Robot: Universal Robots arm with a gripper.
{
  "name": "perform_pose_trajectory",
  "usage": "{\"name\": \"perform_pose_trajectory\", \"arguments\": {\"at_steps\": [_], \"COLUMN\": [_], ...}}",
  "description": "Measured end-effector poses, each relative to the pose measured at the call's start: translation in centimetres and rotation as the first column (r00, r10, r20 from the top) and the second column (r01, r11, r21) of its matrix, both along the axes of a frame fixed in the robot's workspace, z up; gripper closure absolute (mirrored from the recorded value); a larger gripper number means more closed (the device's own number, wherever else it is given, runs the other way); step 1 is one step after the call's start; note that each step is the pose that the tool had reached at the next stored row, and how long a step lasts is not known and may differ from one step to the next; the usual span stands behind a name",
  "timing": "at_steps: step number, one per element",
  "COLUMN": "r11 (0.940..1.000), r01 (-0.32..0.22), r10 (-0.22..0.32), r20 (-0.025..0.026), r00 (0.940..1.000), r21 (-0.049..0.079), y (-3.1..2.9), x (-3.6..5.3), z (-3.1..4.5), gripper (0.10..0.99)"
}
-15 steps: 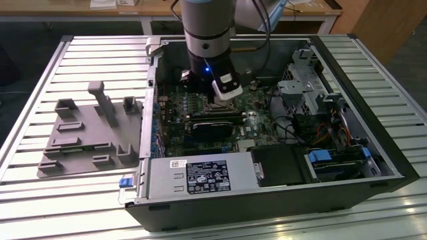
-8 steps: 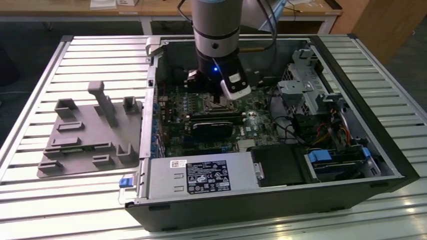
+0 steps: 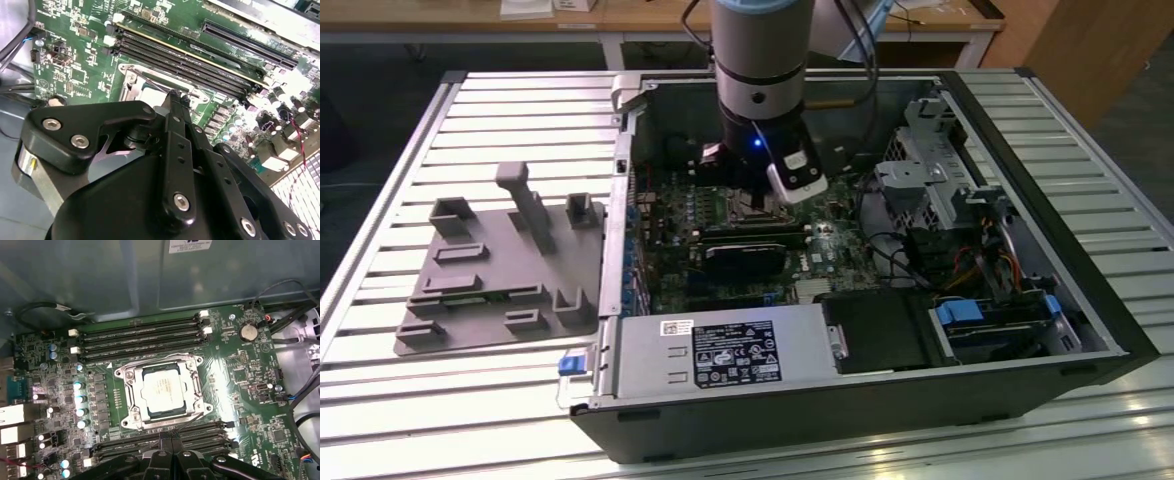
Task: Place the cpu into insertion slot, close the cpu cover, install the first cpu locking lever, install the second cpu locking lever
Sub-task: 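Install the second cpu locking lever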
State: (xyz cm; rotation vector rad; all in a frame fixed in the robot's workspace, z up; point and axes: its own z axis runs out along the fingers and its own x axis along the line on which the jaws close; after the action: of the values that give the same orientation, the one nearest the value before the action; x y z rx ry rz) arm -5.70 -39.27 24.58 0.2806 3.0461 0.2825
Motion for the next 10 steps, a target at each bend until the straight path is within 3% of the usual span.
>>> {"name": "perform_pose_trajectory", "arguments": {"at_steps": [10], "r11": [1.0], "r01": [0.0], "r10": [0.0], "r20": [-0.0002], "r00": [1.0], "r21": [0.004], "y": [0.0], "x": [-0.02], "z": [-1.59], "gripper": [0.98]}}
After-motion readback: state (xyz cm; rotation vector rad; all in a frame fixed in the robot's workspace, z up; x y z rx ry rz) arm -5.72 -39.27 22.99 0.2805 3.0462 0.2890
